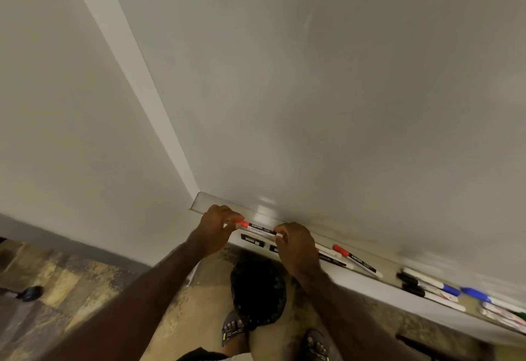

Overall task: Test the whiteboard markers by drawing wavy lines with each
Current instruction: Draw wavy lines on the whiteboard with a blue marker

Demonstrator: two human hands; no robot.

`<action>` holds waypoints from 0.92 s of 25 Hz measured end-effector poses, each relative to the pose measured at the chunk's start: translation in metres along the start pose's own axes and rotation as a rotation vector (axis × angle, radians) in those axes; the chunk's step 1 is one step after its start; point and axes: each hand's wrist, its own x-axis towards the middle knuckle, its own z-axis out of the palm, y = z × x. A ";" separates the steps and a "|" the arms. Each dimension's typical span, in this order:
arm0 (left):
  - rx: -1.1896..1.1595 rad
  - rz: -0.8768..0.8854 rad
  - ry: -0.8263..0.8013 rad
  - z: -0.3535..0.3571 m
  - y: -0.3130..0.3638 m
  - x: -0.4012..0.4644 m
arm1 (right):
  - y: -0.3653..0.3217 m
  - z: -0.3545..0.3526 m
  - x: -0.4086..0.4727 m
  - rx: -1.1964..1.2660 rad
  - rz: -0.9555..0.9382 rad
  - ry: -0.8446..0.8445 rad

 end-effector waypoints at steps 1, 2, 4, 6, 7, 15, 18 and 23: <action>0.018 0.009 -0.002 0.003 -0.005 0.001 | 0.003 0.006 0.002 -0.032 -0.007 0.011; 0.029 0.008 -0.014 0.006 -0.011 0.003 | 0.006 0.012 0.004 -0.044 0.000 0.023; 0.037 -0.017 -0.056 0.008 -0.017 0.006 | 0.009 0.018 0.007 -0.065 0.008 0.028; 0.059 -0.039 -0.086 0.011 -0.019 0.008 | 0.012 0.022 0.006 -0.103 0.006 0.023; 0.074 -0.048 -0.090 0.012 -0.020 0.009 | 0.012 0.023 0.006 -0.124 0.001 0.018; 0.126 -0.019 -0.075 0.016 -0.020 0.012 | 0.014 0.024 -0.002 -0.227 -0.049 -0.006; 0.149 0.018 -0.054 0.015 -0.014 0.014 | 0.019 0.012 -0.009 -0.183 -0.050 0.060; 0.158 0.150 -0.025 0.029 0.023 0.022 | 0.046 -0.019 -0.029 -0.161 0.038 0.162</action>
